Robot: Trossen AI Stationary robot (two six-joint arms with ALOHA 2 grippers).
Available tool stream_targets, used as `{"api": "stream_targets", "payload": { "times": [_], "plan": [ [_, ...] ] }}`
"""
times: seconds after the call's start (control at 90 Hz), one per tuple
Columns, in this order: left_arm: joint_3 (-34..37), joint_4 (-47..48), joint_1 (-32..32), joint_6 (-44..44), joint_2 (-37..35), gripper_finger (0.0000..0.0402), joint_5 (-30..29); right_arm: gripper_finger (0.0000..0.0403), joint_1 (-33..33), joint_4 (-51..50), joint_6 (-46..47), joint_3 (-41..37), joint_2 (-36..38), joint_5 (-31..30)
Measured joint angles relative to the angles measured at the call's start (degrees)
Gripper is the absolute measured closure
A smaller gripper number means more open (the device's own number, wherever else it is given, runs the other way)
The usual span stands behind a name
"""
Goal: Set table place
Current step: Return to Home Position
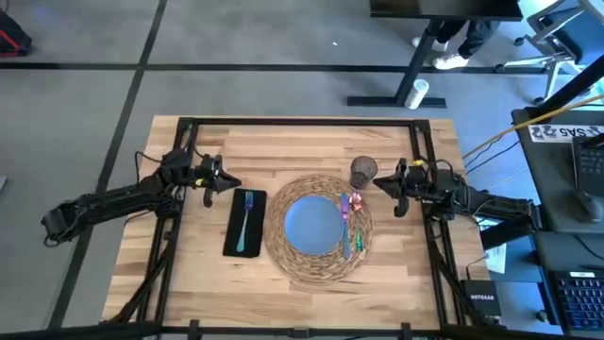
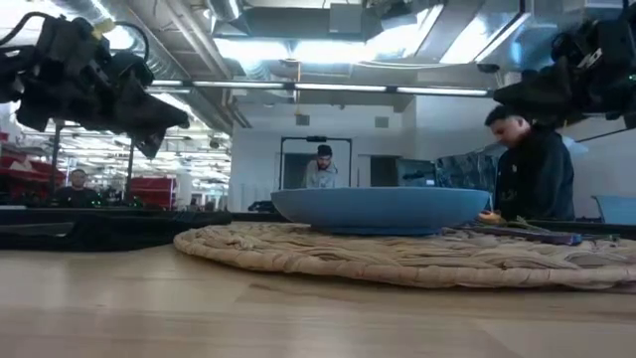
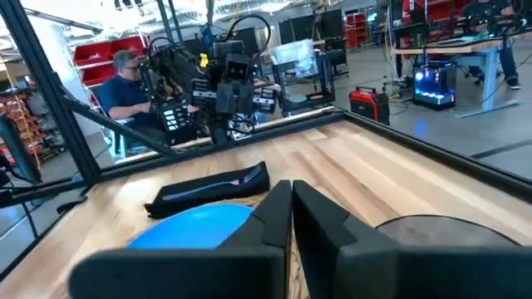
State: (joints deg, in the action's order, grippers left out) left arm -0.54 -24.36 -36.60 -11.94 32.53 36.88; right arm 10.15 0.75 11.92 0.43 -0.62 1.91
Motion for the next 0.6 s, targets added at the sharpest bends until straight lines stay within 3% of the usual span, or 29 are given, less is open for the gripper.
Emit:
{"api": "stream_targets", "payload": {
  "times": [0.144,0.356,0.6],
  "plan": [
    [0.0,-4.8,0.0,-0.7,-0.5,0.0402,-0.4,0.0403,0.0,0.0,0.3,0.0,0.0,0.0],
    [0.0,-10.6,0.5,-1.4,-2.1,0.0402,-10.1,0.0403,0.0,0.0,1.3,0.0,0.0,0.0],
    [0.0,-11.5,1.6,-2.8,-7.7,0.0402,-10.3,0.0403,0.0,0.0,1.3,0.0,0.0,0.0]
  ]
}}
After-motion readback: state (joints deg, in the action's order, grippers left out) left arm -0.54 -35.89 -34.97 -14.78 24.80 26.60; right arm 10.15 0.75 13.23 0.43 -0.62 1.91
